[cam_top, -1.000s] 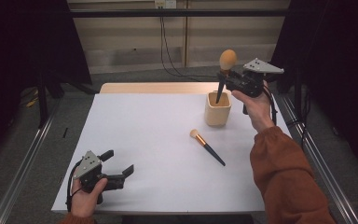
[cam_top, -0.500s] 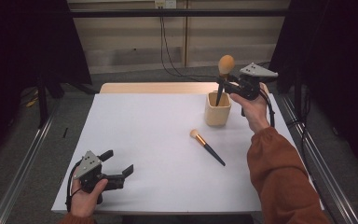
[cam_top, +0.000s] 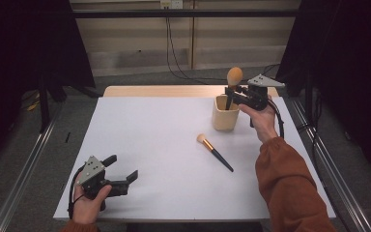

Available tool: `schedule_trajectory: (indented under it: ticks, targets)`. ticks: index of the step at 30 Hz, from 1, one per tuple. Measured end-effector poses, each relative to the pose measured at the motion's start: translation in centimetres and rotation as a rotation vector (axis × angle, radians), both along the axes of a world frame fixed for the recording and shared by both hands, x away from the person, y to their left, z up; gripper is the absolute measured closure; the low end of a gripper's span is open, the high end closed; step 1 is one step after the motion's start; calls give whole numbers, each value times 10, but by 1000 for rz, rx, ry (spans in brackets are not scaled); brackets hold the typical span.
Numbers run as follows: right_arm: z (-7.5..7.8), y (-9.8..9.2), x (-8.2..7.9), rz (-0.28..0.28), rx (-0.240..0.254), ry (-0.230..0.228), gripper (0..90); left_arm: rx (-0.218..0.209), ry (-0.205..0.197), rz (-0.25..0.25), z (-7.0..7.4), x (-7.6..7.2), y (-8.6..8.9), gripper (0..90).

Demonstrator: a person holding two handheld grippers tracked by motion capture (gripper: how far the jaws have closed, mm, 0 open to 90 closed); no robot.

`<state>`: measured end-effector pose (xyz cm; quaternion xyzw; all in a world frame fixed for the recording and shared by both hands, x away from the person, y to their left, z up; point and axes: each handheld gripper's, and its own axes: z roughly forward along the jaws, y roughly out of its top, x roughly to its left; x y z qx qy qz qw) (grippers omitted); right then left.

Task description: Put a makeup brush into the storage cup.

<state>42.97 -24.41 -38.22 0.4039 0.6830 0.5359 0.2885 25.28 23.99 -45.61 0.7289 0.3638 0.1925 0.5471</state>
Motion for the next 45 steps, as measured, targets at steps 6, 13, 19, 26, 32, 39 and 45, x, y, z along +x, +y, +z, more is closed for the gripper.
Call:
schedule_trajectory:
  ticks: [6,13,19,26,32,39,45]
  targets:
    - [-9,-2,1,-8,11,17,641,5,1,2,0,1,1,28]
    - [-24,-6,7,-17,9,53,640,-1,2,-5,0,0,0,28]
    - [-29,-5,8,-12,2,90,640,-1,1,-5,-1,0,0,28]
    - [-35,-3,12,-11,1,112,635,6,4,-6,-2,1,1,28]
    - [-36,-2,12,-22,22,125,511,11,7,-15,-2,1,0,28]
    - [-37,-9,9,-60,18,127,271,9,7,-13,-2,2,0,28]
    - [-38,-13,3,-91,23,114,161,11,6,-13,-2,2,0,28]
